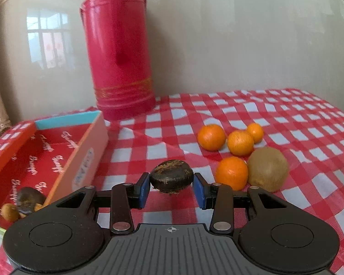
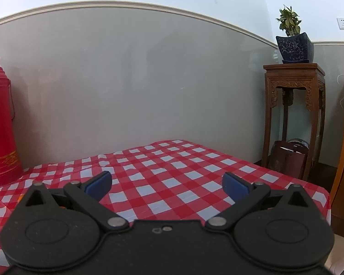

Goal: Organize fruits
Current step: 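Carry the chestnut in the left tool into the box and release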

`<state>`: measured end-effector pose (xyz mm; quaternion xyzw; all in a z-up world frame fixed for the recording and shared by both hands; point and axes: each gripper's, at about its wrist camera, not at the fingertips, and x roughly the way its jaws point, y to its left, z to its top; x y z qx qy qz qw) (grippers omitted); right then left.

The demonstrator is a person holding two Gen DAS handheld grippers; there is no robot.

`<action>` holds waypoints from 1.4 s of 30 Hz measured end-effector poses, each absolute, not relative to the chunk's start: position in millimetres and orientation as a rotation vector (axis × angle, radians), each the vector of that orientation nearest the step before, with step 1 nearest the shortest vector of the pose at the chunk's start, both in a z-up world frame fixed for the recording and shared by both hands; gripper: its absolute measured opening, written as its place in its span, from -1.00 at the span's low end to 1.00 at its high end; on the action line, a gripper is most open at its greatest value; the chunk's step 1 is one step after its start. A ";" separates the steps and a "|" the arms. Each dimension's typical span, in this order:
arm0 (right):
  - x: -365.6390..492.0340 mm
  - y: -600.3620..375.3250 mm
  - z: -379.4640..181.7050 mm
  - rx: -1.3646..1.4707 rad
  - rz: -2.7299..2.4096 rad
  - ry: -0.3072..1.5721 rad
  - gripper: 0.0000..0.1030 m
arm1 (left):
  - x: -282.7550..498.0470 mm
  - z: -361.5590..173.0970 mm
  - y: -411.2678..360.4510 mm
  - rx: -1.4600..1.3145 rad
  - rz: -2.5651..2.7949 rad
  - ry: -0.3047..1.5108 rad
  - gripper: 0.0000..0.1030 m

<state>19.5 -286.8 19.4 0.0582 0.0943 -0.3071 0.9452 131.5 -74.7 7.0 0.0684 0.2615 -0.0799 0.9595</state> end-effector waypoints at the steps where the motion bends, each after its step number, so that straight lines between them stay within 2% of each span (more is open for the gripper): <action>1: 20.3 -285.4 18.9 0.114 -0.623 0.196 0.89 | 129.2 9.9 -71.4 0.135 -0.151 0.517 -0.21; 13: 30.4 -259.4 15.4 0.067 -0.586 0.206 0.89 | 118.0 32.5 1.6 0.056 0.083 0.426 -0.21; 25: 40.6 -237.5 12.9 0.033 -0.543 0.220 0.89 | 138.0 15.5 87.3 -0.053 0.382 0.513 -0.21; 31: 44.8 -232.6 10.7 0.032 -0.525 0.231 0.89 | 144.4 9.9 93.0 -0.008 0.442 0.538 -0.19; 34: 46.3 -230.6 10.3 0.033 -0.517 0.233 0.89 | 144.1 9.7 90.9 0.006 0.437 0.536 -0.02; 36: 47.5 -229.4 10.0 0.032 -0.514 0.233 0.89 | 141.2 11.7 89.8 0.006 0.447 0.517 0.40; 38: 48.1 -229.5 9.8 0.036 -0.507 0.236 0.89 | 136.7 15.8 88.8 -0.013 0.436 0.497 0.58; 42: 50.0 -230.5 10.1 0.051 -0.497 0.241 0.89 | 127.3 19.8 85.2 -0.003 0.428 0.474 0.68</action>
